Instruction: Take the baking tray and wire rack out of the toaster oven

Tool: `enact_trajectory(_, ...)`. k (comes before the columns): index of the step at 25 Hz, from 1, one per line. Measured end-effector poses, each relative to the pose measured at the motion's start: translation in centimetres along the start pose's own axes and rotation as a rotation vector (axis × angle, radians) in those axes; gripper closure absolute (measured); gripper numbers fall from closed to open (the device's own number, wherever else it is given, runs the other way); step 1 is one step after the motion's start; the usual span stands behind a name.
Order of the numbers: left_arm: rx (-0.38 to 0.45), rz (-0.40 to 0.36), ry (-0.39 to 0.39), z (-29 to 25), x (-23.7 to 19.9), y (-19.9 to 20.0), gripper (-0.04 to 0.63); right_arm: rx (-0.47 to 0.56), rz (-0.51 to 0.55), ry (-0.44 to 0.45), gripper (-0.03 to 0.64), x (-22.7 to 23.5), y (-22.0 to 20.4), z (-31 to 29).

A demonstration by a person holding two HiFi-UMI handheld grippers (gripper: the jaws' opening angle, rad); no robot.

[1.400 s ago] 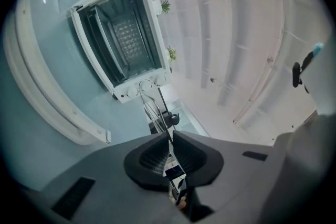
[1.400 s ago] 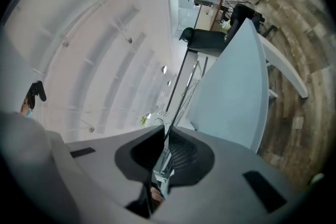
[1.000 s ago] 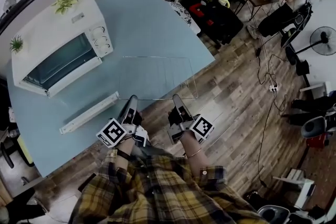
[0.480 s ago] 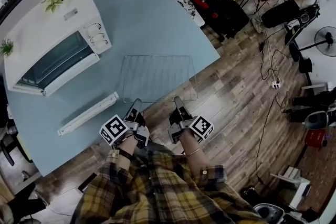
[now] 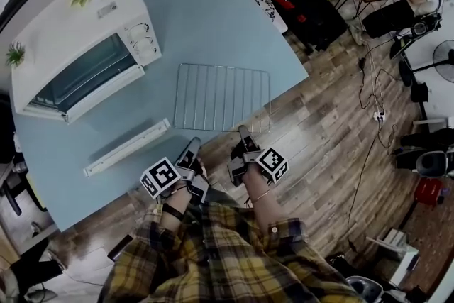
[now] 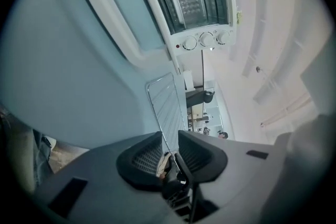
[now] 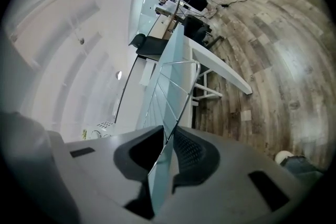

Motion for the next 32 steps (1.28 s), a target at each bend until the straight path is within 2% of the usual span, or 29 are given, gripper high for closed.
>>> enact_trajectory(3,-0.007,-0.032,-0.013,0.4,0.4,-0.2,0.511,-0.010,0.035,0.002,0.558,0.0,-0.2,-0.2)
enact_trajectory(5,-0.006,-0.038,-0.020,0.7,0.5,-0.2,0.511,-0.022,0.034,0.003,0.477,0.0,-0.4,-0.3)
enact_trajectory(7,0.000,-0.036,-0.027,1.0,0.8,-0.1,0.514,-0.028,0.012,-0.003,0.449,0.2,-0.7,0.0)
enact_trajectory(9,0.014,-0.039,-0.043,1.5,1.4,0.2,0.518,-0.027,0.015,-0.015,0.446,0.0,-0.9,0.9)
enact_trajectory(13,0.057,-0.060,-0.101,2.5,3.7,1.3,0.523,-0.006,0.094,-0.013,0.448,-1.8,-0.9,3.2)
enact_trajectory(17,0.108,-0.046,-0.159,4.1,5.4,3.1,0.525,0.022,0.190,0.057,0.448,-5.1,-1.0,3.9)
enact_trajectory(21,0.188,-0.001,-0.234,6.3,6.6,5.8,0.526,-0.017,0.260,0.147,0.448,-9.3,-2.4,1.9)
enact_trajectory(25,0.276,-0.020,-0.212,9.5,6.2,9.6,0.526,-0.076,0.298,0.235,0.448,-13.7,-5.4,-1.1)
enact_trajectory(29,0.375,0.020,-0.258,12.6,5.8,14.2,0.526,-0.148,0.298,0.312,0.448,-17.4,-9.5,-5.1)
enact_trajectory(32,0.464,0.016,-0.208,15.1,4.3,18.1,0.528,-0.224,0.276,0.368,0.448,-20.1,-13.0,-8.7)
Point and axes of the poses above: the fingertips, and each gripper's own axes: z backward along the fingers, x to its right, y out of its top, the point moved 3 cm from there along z, backward along the fingers, and after that the axes turned 9 degrees about y, right-handed, at the moved point
